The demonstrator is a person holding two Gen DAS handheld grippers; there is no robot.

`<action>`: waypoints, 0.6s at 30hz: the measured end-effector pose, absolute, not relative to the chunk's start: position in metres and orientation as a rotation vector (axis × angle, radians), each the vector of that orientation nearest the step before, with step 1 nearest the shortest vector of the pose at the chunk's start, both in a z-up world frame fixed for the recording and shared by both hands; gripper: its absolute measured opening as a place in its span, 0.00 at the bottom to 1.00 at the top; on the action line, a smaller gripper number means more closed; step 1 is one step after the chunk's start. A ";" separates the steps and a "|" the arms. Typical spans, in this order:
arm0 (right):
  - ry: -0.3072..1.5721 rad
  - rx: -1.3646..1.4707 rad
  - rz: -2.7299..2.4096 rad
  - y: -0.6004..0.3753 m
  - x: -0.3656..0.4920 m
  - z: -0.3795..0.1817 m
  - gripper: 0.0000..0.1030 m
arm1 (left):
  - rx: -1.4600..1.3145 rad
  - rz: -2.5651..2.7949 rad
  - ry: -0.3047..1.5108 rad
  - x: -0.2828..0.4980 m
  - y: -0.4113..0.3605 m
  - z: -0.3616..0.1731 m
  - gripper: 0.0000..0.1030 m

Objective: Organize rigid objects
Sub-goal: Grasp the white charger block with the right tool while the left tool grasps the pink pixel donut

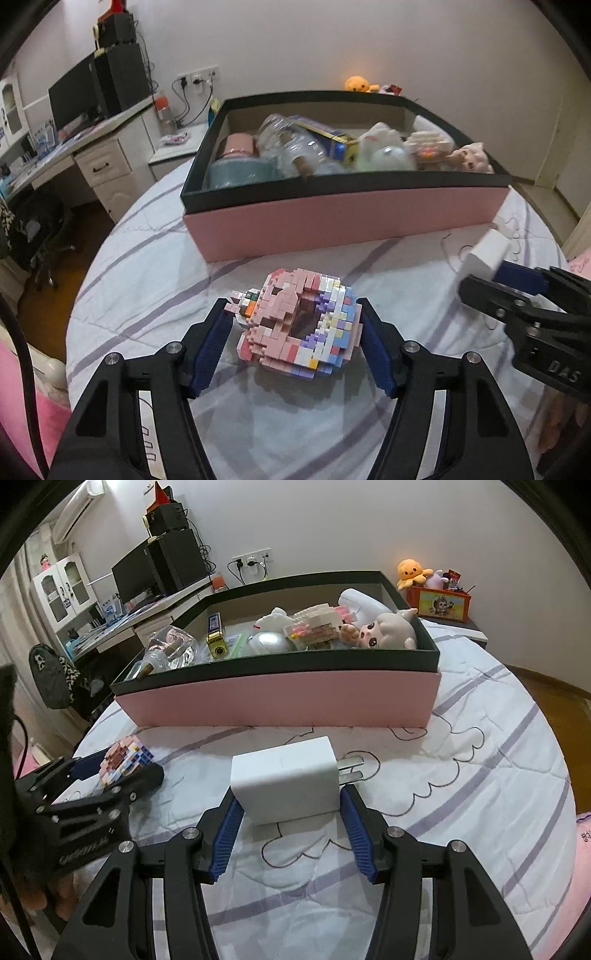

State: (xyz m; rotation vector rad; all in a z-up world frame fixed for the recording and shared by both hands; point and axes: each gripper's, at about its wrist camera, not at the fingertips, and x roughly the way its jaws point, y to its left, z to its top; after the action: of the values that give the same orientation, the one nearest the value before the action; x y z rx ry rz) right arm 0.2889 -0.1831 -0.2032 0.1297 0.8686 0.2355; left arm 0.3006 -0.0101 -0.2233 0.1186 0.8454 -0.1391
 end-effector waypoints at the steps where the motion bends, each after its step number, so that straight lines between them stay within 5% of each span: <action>1: 0.866 0.129 0.238 -0.183 0.290 -0.203 0.53 | 0.124 -0.142 0.840 0.299 -0.012 -0.222 0.66; 18: 0.737 0.134 0.246 -0.186 0.254 -0.164 0.49 | 0.079 -0.144 0.651 0.242 -0.023 -0.161 0.66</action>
State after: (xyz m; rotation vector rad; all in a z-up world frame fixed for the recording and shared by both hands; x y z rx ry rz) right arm 0.2543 -0.1858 -0.1642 0.1340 0.7372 0.2460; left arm 0.2419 -0.0225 -0.1607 0.0790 0.6513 -0.1440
